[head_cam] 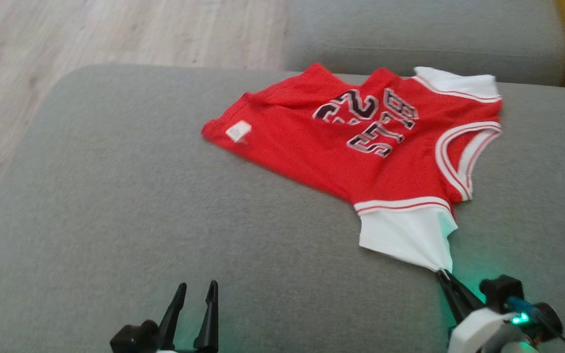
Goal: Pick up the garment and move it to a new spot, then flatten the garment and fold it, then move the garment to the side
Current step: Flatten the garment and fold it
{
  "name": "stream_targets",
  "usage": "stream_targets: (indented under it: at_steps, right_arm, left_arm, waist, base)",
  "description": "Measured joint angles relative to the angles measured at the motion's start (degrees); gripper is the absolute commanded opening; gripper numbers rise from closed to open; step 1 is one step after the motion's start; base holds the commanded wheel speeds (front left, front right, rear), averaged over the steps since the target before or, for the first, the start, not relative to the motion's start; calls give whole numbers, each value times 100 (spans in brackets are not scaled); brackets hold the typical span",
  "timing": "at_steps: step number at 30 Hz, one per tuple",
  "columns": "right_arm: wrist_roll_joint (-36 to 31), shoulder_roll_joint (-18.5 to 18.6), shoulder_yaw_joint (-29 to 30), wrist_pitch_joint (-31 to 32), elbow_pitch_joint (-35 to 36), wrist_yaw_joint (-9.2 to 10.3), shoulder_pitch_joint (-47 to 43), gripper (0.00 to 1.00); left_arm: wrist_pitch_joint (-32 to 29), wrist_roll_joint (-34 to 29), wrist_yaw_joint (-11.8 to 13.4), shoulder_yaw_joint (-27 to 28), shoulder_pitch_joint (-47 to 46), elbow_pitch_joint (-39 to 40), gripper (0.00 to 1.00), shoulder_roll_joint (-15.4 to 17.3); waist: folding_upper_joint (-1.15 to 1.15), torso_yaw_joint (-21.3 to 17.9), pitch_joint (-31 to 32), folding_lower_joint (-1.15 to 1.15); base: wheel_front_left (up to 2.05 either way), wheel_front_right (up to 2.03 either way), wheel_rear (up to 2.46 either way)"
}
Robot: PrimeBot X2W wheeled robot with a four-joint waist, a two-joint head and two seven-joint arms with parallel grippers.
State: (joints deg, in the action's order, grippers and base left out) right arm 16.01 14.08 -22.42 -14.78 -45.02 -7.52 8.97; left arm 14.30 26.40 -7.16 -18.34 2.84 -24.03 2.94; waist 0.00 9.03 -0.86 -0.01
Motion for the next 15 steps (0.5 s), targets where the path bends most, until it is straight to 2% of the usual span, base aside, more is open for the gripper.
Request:
stream_targets:
  at_steps: [7, 8, 9, 10, 15]
  right_arm:
    - [-145, 105, 526, 2, 437, 0, -304, 0]
    - [-135, 100, 582, 3, 549, 0, -322, 22]
    - [-79, 92, 589, 3, 678, 0, -344, 89]
    - [14, 73, 570, 9, 805, 0, -373, 100]
    - [270, 36, 280, 16, 1551, 0, -371, 100]
  left_arm:
    - [0, 1, 0, 145, -10, 7, 100, 1]
    - [0, 1, 0, 168, -11, 4, 100, 1]
    - [0, 1, 0, 180, -13, -3, 100, 1]
    - [0, 1, 0, 197, -21, -15, 100, 1]
    - [0, -86, 1, 472, -388, -166, 100, -2]
  waist:
    - [0, -421, 205, 0]
    - [0, -465, 211, 0]
    - [0, -503, 207, 0]
    - [0, -534, 191, 0]
    - [0, -657, -22, 0]
  base:
    - [0, 0, 0]
    - [0, 0, 0]
    - [0, 0, 0]
    - [0, 0, 0]
    - [0, 0, 0]
